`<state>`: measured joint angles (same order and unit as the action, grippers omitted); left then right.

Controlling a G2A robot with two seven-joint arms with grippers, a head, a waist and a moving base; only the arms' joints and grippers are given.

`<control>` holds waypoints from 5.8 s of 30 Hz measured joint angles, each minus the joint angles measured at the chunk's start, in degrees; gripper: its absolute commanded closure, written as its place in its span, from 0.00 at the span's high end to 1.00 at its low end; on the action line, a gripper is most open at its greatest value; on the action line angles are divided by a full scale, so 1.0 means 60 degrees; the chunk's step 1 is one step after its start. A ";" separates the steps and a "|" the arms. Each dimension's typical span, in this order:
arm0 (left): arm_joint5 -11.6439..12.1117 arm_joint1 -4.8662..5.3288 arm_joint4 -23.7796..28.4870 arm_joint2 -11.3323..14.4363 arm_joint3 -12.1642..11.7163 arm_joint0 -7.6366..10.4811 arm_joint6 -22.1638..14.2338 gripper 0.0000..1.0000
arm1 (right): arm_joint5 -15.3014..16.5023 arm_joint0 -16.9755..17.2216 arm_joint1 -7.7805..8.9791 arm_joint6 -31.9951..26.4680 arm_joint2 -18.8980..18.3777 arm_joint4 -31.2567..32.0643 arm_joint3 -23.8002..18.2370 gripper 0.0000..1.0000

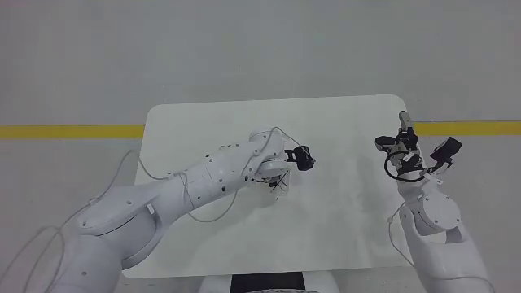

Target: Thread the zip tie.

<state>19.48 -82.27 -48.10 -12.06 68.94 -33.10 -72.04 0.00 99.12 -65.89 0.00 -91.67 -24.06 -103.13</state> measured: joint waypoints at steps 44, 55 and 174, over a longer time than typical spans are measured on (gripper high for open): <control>0.0000 -0.0746 -0.1094 0.0387 -0.1141 -0.0403 0.0899 0.00 | 0.0000 0.0000 0.0000 0.0000 0.0000 0.0000 0.0000 1.00; 0.0000 -0.0773 -0.1017 0.0387 -0.1019 -0.0206 0.0593 0.00 | 0.0000 0.0000 0.0000 0.0000 0.0000 0.0000 0.0000 1.00; 0.0000 -0.0670 -0.0938 0.0387 -0.1651 -0.0124 0.2553 0.33 | 0.0000 0.0000 0.0000 0.0000 0.0000 0.0000 0.0000 1.00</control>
<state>19.48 -86.29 -53.72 -9.74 59.03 -33.84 -56.72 0.00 99.12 -65.89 0.00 -91.67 -24.06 -103.13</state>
